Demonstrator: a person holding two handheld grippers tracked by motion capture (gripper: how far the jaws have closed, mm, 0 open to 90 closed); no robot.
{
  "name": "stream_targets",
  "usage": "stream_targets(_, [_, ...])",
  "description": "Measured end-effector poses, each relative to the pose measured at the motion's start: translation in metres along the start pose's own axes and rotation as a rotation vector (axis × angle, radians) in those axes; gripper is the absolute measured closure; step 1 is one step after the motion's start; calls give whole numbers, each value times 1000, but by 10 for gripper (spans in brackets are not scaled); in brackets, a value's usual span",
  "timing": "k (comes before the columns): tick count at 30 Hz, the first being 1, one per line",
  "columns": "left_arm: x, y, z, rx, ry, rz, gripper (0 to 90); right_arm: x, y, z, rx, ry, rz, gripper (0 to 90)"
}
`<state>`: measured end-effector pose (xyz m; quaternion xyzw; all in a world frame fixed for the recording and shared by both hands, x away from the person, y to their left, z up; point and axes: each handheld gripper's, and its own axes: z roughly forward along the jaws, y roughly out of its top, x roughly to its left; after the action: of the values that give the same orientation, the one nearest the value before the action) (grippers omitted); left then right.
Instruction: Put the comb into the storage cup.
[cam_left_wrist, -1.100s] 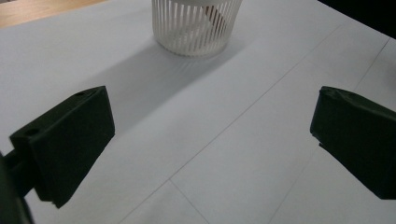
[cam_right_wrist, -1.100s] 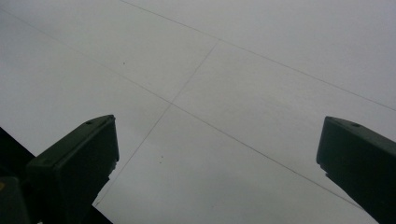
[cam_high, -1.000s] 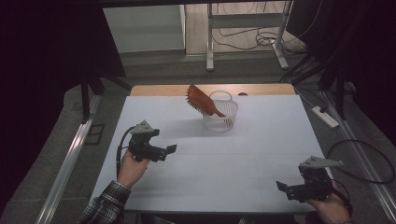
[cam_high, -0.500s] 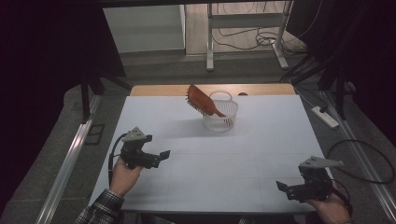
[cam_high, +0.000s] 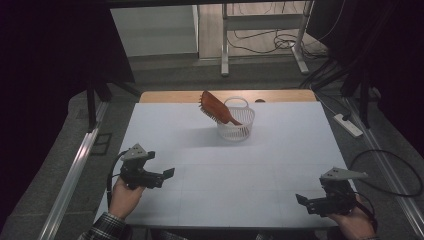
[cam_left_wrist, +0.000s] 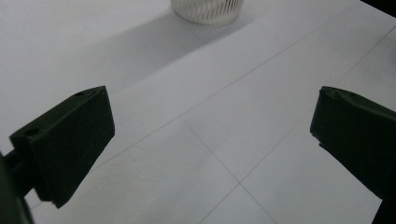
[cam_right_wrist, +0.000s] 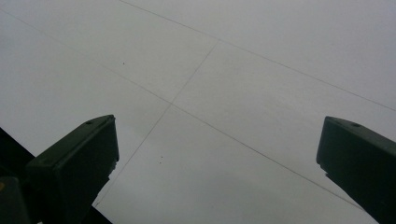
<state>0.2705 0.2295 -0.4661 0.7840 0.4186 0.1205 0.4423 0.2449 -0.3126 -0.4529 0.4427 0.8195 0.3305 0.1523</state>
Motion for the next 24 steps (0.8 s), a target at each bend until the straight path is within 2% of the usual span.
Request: stream_targets(24, [3, -35, -30, 18, 50, -52, 0, 0, 0, 0, 1, -6, -3, 0])
